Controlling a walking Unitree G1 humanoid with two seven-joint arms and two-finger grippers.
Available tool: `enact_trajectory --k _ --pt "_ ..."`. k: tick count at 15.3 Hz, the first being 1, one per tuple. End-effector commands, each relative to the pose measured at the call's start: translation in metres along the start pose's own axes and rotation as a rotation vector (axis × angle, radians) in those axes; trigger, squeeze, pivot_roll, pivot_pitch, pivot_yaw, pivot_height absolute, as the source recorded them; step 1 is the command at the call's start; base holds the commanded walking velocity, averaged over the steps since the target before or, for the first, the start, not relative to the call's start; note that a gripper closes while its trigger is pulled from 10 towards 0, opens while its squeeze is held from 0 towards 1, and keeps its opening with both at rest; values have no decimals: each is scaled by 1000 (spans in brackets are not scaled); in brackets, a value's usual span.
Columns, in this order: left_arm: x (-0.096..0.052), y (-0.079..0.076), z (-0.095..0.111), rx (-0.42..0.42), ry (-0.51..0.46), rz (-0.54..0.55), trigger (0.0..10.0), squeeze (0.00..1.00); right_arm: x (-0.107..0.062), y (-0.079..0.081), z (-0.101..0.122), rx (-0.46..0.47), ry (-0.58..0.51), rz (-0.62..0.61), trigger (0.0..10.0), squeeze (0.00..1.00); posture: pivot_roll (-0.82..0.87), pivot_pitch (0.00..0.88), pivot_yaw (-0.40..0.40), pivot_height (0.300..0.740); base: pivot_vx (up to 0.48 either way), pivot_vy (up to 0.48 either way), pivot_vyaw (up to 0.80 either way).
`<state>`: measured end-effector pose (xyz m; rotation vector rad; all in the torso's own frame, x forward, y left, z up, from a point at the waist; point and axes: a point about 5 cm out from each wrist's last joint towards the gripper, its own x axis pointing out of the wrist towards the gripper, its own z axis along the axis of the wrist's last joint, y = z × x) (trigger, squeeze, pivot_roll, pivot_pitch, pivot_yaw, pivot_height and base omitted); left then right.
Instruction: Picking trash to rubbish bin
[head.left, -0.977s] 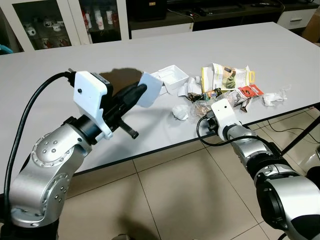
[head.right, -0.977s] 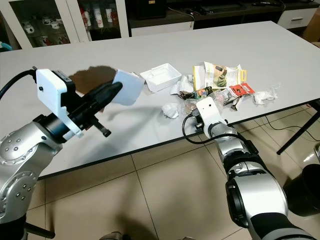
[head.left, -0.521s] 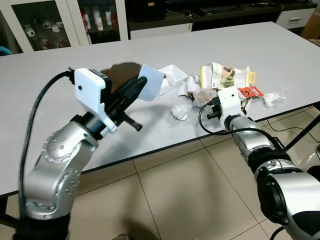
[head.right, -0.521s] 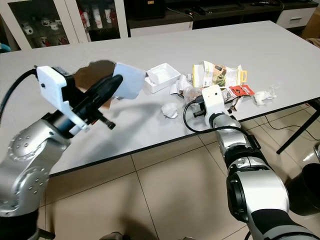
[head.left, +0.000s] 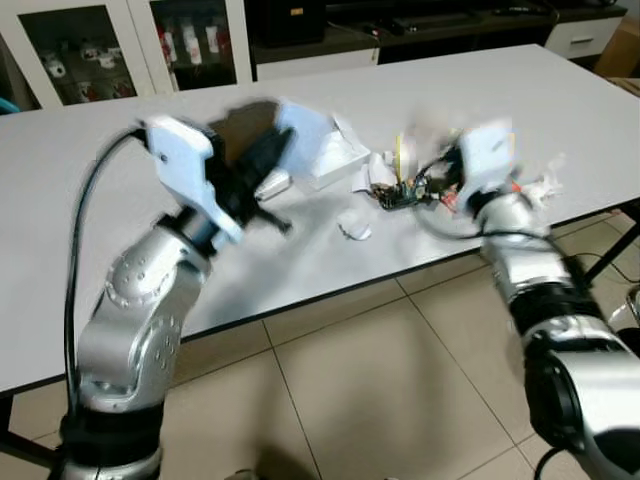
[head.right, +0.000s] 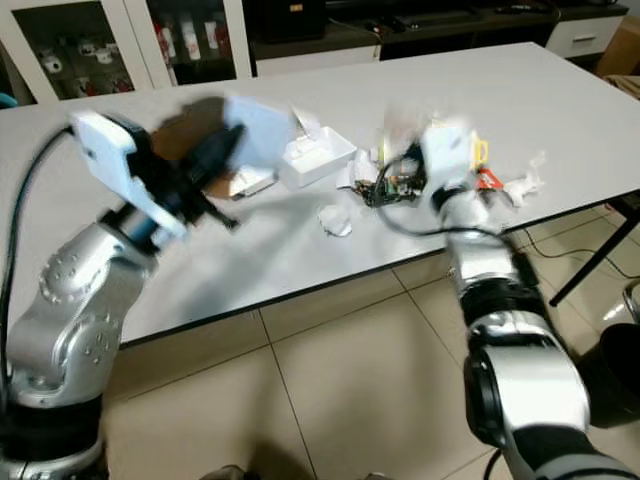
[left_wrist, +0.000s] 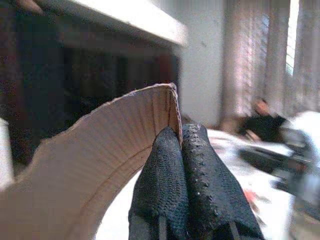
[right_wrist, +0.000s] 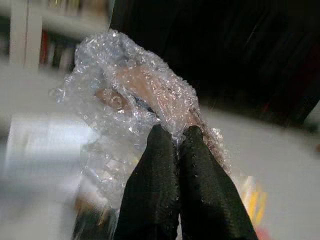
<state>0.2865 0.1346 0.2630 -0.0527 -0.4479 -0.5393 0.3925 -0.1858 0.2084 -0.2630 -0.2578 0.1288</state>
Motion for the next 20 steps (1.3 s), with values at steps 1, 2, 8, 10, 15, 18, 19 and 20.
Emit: enact_trajectory --k 1,2,8,10,15,18,19,20 --pt "5 7 9 23 -59 52 0 0 -6 -12 11 38 -81 -67 0 0 -178 0 15 740 0 0 0" --pt "7 8 10 24 -70 60 0 0 -9 -14 17 47 -124 -83 0 0 -183 0 21 740 0 0 0" --pt "14 1 5 16 -93 56 0 0 -38 -9 58 40 -345 -137 0 0 -180 0 12 740 0 0 0" --pt "9 -1 -8 3 -44 98 0 0 -44 -6 64 57 -343 -150 0 0 -180 0 11 740 0 0 0" --pt "0 -6 -39 60 126 201 10000 0 -84 10 28 10 -71 -128 10000 0 -183 0 -8 740 0 0 0" --pt "-4 -12 -47 81 175 195 10000 0 -110 18 10 61 58 -154 10000 0 -181 0 -3 740 0 0 -533" --pt "-5 -13 -49 87 185 191 10000 0 -113 19 9 61 73 -157 10000 0 -181 0 -3 740 0 0 -800" --pt "-9 -15 -54 131 208 198 10000 0 -121 24 6 57 102 -161 10000 0 -178 0 -6 740 0 0 -800"
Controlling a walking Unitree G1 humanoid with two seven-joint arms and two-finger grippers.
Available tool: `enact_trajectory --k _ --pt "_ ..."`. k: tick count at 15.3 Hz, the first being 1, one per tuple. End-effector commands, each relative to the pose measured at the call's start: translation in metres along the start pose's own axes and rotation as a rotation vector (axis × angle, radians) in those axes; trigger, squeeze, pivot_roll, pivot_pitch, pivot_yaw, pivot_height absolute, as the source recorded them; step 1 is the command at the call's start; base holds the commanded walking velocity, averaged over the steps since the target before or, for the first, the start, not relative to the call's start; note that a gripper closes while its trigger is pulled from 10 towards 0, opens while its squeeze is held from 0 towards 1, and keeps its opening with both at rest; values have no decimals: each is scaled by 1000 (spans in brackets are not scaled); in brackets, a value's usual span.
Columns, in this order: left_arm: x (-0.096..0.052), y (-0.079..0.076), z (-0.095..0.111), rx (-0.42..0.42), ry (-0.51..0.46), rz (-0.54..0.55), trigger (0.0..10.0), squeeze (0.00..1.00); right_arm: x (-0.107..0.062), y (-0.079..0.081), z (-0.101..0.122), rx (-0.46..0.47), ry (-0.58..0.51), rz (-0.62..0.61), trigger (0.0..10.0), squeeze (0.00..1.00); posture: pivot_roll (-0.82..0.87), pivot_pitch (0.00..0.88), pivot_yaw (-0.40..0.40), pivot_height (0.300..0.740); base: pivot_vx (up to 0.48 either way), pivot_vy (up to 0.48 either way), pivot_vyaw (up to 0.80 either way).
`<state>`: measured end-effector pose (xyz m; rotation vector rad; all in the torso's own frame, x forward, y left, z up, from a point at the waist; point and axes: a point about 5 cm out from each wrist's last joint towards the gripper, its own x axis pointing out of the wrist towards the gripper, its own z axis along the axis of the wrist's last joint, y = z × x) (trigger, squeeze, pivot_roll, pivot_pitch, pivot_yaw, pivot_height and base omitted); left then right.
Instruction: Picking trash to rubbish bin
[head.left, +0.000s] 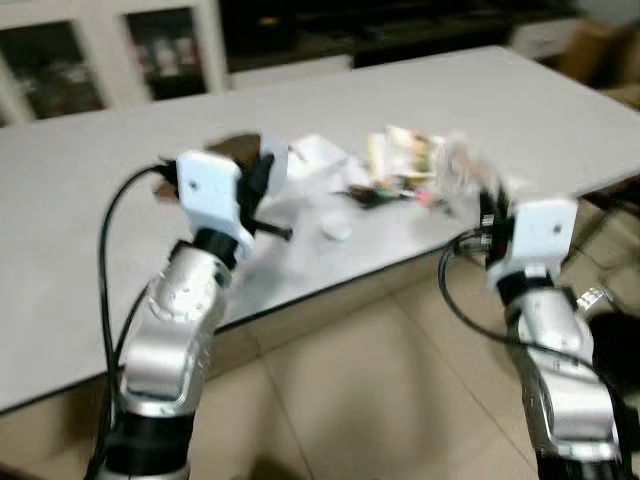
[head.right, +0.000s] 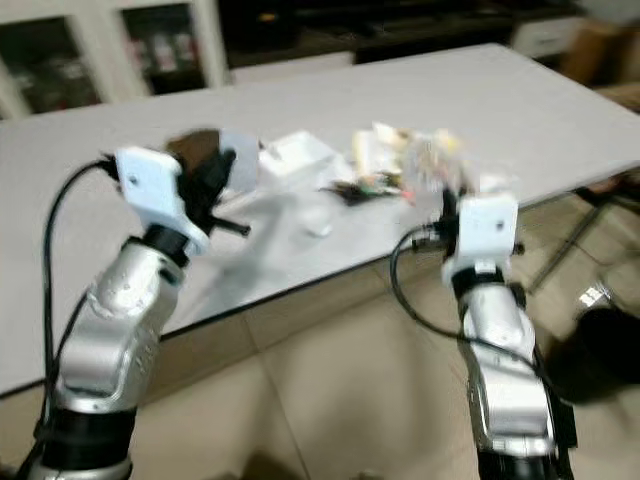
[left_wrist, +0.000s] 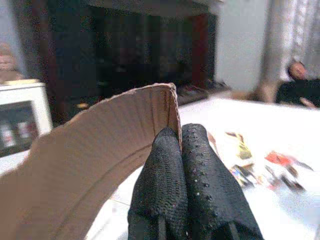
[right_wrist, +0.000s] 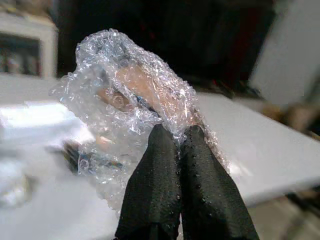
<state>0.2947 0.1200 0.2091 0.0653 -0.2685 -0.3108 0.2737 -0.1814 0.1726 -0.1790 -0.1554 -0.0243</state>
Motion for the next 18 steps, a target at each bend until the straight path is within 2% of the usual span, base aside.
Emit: enact_trajectory --k 1,3,5,6,7,9,11,13,15,16,18 --pt "-1 -4 -1 35 -2 -2 10000 0 -3 0 4 -14 -5 -14 10000 0 -176 0 -8 740 0 0 -800" --pt "-6 -8 -16 7 56 27 10000 0 -17 5 -6 -30 61 -12 10000 0 -171 0 -19 740 0 0 -800" --pt "-6 -15 -19 -49 62 24 10000 0 -24 7 -14 -39 106 -18 10000 0 -168 0 -27 740 0 0 -800" --pt "-8 -18 -22 -85 61 62 10000 0 -28 8 -20 -54 136 -13 10000 0 -168 0 -33 740 0 0 -800" --pt "-10 -19 -26 -84 84 85 10000 0 -31 10 -25 -35 161 3 10000 0 -168 0 -38 740 0 0 -800" --pt "-16 -24 -36 -108 166 55 10000 0 -38 16 -37 20 228 15 10000 0 -178 0 -43 740 0 0 -800" --pt "-15 -23 -39 -40 196 -16 10000 0 -42 22 -47 80 274 5 10000 0 -183 0 -32 740 0 0 -800" --pt "-19 -23 -41 -66 209 -70 10000 0 -42 21 -46 77 268 -18 10000 0 -187 0 -31 740 0 0 -800" --pt "-24 -23 -43 -45 208 -111 10000 0 -42 21 -46 81 270 -20 10000 0 -190 0 -31 740 0 0 -800" --pt "-30 -22 -49 -28 253 -122 10000 0 -42 24 -46 79 275 -3 10000 0 -197 0 -29 740 0 0 -800" --pt "-33 -21 -51 -58 259 -113 10000 0 -42 24 -45 74 277 1 10000 0 -200 0 -28 740 0 0 -800"
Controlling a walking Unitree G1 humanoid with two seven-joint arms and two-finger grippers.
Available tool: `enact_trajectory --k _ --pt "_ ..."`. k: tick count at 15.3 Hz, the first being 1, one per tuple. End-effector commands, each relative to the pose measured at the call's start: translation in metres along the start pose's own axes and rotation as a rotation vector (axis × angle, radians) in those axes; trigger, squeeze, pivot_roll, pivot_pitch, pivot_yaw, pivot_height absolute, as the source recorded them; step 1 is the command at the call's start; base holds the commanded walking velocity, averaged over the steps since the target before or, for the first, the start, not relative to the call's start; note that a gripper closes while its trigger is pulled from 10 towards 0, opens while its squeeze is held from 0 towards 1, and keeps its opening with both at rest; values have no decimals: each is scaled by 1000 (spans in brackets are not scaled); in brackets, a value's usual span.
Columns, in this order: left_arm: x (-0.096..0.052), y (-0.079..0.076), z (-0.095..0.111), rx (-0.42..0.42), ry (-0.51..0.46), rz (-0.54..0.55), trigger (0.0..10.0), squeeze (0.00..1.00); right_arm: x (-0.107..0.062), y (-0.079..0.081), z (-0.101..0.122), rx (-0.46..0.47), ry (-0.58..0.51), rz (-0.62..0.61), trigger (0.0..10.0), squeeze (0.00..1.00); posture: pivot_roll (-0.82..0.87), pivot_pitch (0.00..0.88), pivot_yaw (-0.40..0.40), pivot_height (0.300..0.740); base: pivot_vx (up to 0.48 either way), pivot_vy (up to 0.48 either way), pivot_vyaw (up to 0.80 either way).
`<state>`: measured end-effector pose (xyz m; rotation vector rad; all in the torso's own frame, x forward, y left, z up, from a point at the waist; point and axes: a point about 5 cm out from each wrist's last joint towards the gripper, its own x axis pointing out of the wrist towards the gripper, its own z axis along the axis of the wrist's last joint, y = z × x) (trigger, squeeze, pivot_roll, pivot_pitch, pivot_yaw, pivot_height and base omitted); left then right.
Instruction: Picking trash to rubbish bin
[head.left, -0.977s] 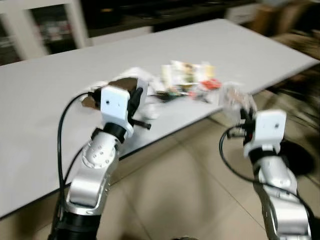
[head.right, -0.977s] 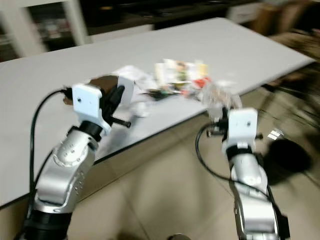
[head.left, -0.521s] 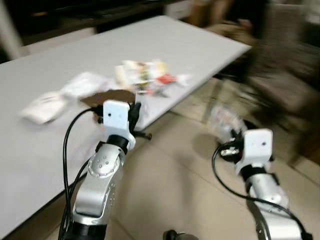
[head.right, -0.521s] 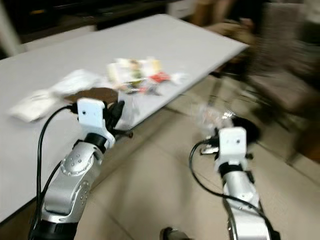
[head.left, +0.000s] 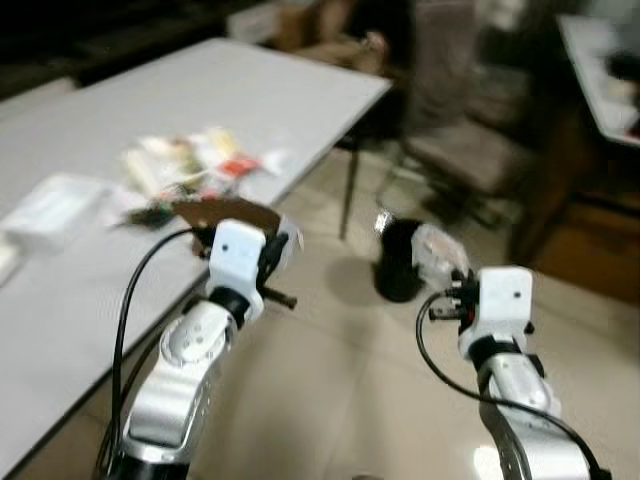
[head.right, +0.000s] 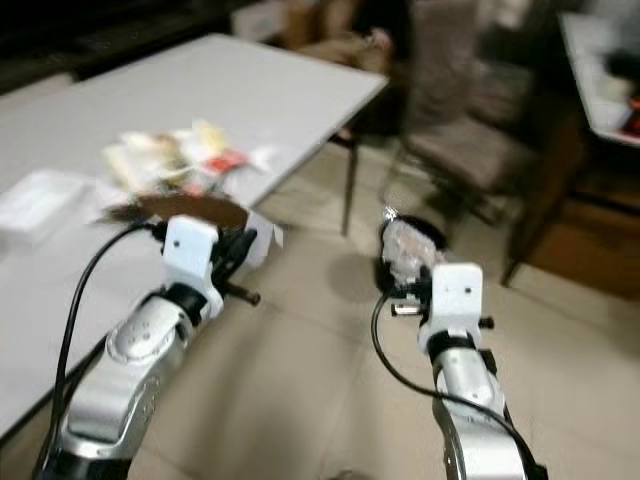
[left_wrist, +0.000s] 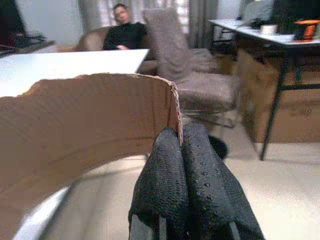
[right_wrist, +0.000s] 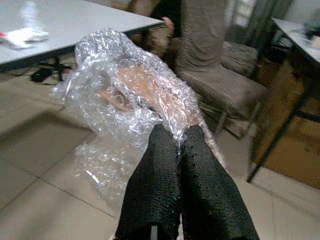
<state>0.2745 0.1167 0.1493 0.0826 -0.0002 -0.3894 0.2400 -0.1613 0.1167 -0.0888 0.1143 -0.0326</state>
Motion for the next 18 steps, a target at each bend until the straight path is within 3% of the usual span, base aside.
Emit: enact_trajectory --k 1,4,7,8,9,15,18 --pt "0 -6 0 -12 -3 -28 10000 0 -1 -5 0 -9 12 -13 10000 0 -205 0 -24 740 0 0 -800" --pt "3 0 -4 33 -2 32 10000 0 -2 -5 -14 -33 81 -4 10000 0 -215 0 -23 740 0 0 -800" --pt "4 -3 -3 60 -51 4 10000 0 -3 -2 -21 -59 112 14 10000 0 -215 0 -23 740 0 0 -800" --pt "0 -6 -6 74 -17 -11 10000 0 -4 -2 -22 -64 125 29 10000 0 -212 0 -20 740 0 0 -756" --pt "0 -8 -3 93 -22 -26 10000 0 -3 -1 -24 -100 136 43 10000 0 -213 0 -17 740 240 0 0" --pt "3 -9 -5 110 -6 -56 10000 0 0 2 -27 -89 154 44 10000 0 -232 0 -9 740 299 0 0" --pt "6 -8 -7 96 -1 -39 10000 0 1 -2 -28 -79 157 40 10000 0 -237 0 -3 740 350 0 -535"
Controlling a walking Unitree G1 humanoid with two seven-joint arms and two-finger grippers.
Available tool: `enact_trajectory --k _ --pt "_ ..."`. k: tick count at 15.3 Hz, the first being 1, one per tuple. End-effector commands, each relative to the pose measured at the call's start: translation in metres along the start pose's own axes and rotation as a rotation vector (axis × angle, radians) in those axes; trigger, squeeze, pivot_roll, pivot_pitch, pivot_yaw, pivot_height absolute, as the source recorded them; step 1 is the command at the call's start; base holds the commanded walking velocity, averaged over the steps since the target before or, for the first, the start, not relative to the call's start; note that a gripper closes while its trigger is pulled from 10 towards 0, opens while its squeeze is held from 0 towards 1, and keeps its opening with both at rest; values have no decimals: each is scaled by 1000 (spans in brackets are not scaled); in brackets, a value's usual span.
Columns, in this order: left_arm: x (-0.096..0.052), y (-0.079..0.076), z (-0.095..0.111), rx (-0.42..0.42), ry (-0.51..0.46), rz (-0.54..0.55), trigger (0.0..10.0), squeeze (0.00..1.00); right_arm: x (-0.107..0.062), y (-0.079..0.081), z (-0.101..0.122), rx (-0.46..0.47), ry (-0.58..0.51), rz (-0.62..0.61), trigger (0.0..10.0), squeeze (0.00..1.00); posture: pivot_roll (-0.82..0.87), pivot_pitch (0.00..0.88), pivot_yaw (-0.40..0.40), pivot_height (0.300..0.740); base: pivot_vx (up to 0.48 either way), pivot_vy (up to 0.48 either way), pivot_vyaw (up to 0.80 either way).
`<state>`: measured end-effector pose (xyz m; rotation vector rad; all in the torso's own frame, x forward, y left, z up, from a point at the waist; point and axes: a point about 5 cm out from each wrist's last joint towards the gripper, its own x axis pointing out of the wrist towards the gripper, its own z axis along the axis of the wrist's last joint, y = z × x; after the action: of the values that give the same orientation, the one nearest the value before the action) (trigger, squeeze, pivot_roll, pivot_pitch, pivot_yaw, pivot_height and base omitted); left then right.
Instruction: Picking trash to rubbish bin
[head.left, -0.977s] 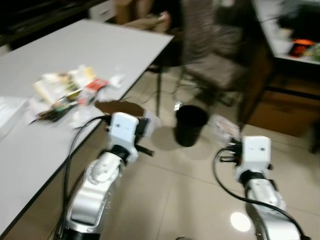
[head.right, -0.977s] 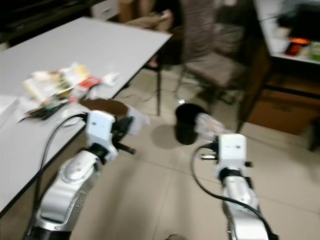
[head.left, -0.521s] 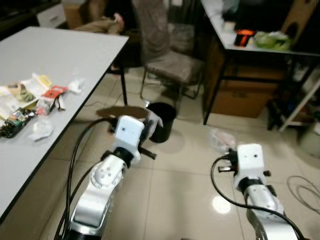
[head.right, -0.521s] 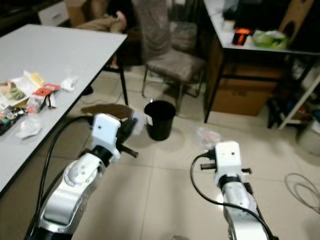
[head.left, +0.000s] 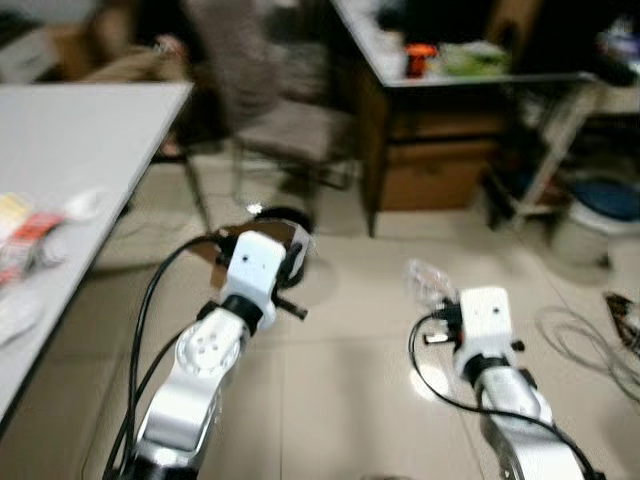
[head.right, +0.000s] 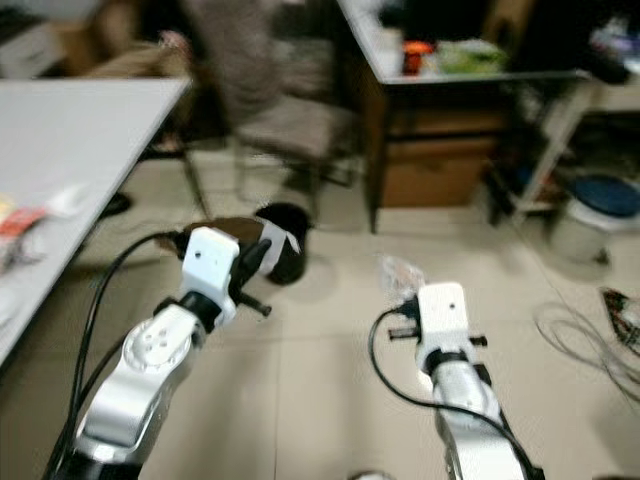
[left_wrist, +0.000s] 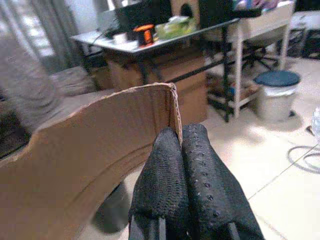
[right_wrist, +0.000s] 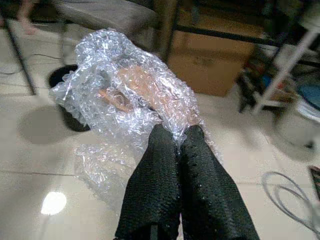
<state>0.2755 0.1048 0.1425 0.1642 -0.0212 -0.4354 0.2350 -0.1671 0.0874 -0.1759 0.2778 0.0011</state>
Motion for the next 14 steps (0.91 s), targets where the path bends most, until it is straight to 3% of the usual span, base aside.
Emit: enact_trajectory --k 1,8,14 --pt "1 2 -2 2 9 13 10000 0 3 1 2 17 -3 12 10000 0 -230 0 -12 740 356 0 0" --pt "-2 4 -8 5 30 42 10000 0 15 8 -4 -77 23 33 10000 0 -206 0 -25 740 365 0 0" --pt "-7 -7 -16 -13 47 17 10000 0 12 9 -11 -27 46 65 10000 0 -208 0 -25 740 379 0 0"
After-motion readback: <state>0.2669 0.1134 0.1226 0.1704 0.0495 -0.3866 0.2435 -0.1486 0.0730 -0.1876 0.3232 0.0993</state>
